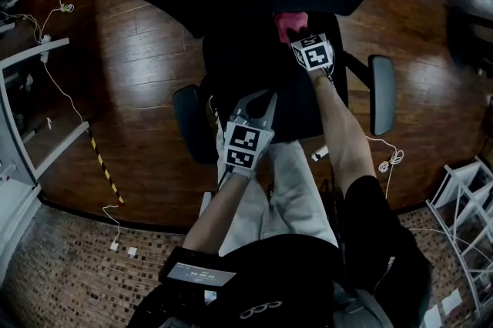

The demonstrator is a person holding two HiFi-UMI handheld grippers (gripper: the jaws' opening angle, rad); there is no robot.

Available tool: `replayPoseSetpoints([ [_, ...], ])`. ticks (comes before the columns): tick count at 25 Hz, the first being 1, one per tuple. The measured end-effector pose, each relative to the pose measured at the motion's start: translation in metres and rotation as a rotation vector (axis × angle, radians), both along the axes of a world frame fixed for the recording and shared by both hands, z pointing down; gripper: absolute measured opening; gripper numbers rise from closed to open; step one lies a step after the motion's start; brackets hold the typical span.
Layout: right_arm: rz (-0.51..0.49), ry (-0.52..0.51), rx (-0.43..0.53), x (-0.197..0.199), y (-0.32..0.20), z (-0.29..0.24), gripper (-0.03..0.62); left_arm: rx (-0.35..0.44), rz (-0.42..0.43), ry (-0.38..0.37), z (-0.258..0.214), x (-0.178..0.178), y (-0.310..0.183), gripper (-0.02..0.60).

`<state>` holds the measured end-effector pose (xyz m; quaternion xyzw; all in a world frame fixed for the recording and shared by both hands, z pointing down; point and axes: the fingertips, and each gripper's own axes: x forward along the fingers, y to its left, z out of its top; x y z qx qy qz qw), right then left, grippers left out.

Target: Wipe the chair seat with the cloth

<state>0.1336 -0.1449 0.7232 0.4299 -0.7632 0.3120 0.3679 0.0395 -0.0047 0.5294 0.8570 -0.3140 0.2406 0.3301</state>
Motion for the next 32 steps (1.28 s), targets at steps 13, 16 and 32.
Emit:
replayPoseSetpoints([
  [13,0.145,0.134,-0.016,0.105,0.007,-0.013,0.084,0.000,0.067,-0.004,-0.001,0.037,0.013,-0.008],
  [16,0.156,0.142,-0.015,0.115,0.010,-0.013,0.084,0.005,0.066,0.001,-0.003,0.041,0.014,-0.008],
  [32,0.046,0.026,-0.066,-0.003,0.045,0.006,0.084,0.005,0.022,-0.006,-0.005,-0.002,0.033,-0.008],
])
